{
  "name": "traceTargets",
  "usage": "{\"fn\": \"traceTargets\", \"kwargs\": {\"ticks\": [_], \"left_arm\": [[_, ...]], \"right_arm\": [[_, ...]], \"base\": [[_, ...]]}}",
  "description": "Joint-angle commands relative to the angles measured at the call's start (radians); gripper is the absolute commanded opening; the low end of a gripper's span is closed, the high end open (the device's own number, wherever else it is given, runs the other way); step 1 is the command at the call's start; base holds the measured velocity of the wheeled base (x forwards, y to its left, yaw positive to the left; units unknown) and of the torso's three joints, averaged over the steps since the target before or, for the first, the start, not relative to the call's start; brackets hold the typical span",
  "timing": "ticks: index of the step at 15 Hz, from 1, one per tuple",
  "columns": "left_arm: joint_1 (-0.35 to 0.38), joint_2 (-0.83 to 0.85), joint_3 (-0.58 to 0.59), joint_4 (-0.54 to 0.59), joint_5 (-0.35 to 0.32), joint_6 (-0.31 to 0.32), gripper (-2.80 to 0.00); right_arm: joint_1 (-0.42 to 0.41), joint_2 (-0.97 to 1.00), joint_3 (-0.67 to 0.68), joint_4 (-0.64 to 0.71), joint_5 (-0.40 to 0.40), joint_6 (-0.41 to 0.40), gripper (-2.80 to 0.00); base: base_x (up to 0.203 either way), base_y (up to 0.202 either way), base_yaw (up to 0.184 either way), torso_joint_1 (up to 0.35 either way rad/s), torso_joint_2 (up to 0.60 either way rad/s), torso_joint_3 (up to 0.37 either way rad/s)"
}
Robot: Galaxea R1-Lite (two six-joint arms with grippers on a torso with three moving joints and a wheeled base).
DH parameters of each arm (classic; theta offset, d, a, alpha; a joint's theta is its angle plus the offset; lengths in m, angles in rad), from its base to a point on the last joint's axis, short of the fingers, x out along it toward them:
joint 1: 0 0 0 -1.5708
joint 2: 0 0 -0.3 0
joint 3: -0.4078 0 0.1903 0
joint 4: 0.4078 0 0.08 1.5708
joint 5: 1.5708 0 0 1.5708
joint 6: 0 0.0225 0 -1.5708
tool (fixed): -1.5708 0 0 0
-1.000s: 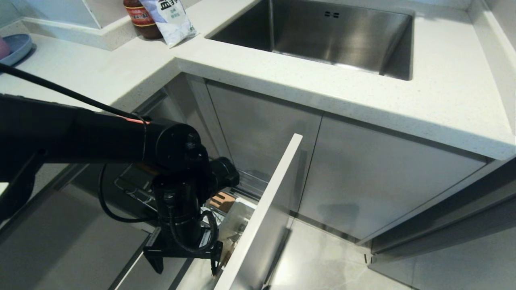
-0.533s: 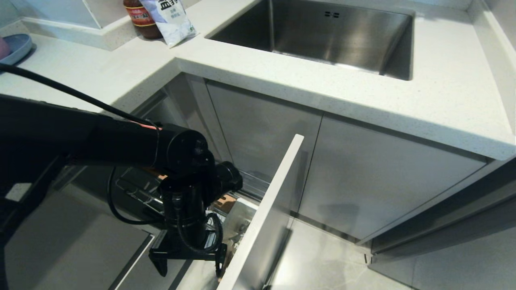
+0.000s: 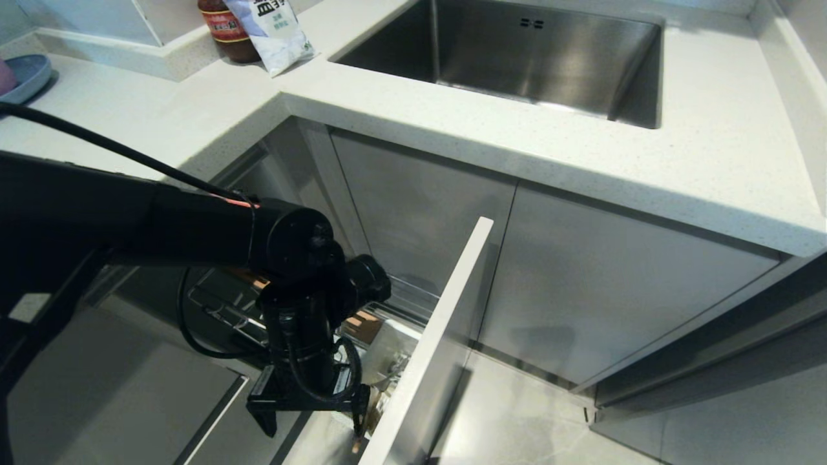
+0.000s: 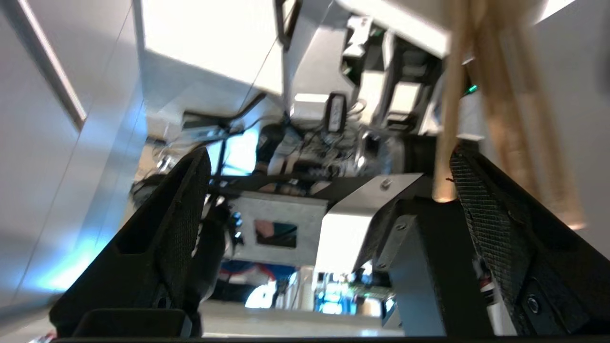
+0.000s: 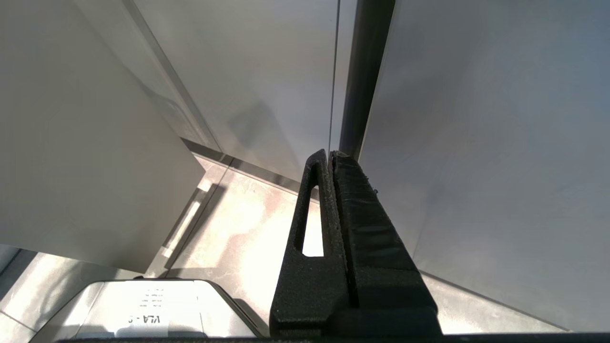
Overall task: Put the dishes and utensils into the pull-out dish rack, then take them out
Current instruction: Take the chopsticks out of the cupboard
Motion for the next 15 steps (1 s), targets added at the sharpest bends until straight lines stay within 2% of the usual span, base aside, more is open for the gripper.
{"fn": "traceTargets", "kwargs": {"ticks": [1, 2, 6, 8, 10, 15], "left_arm": [[0.001, -0.012, -0.001, -0.024, 0.0, -0.013, 0.0], [0.001, -0.013, -0.001, -0.044, 0.0, -0.033, 0.0], [-0.003, -0.009, -0.001, -0.049, -0.021, -0.035, 0.0], [-0.008, -0.008, -0.002, -0.05, -0.085, -0.033, 0.0], [-0.016, -0.002, -0.004, -0.049, -0.114, -0.033, 0.0], [-0.017, 0.023, 0.002, -0.024, -0.115, -0.022, 0.0]], "right_arm": [[0.0, -0.002, 0.001, 0.0, 0.0, 0.001, -2.8], [0.0, -0.002, 0.002, 0.0, 0.0, 0.001, -2.8], [0.0, -0.002, 0.002, 0.0, 0.0, 0.001, -2.8], [0.0, -0.002, 0.0, 0.0, 0.0, 0.0, -2.8], [0.0, -0.002, 0.002, 0.0, 0.0, 0.0, -2.8], [0.0, -0.002, 0.002, 0.0, 0.0, 0.0, -2.8]], "base": [[0.0, 0.0, 0.0, 0.0, 0.0, 0.0], [0.0, 0.0, 0.0, 0.0, 0.0, 0.0], [0.0, 0.0, 0.0, 0.0, 0.0, 0.0], [0.0, 0.0, 0.0, 0.0, 0.0, 0.0], [0.0, 0.0, 0.0, 0.0, 0.0, 0.0], [0.0, 0.0, 0.0, 0.0, 0.0, 0.0]]}}
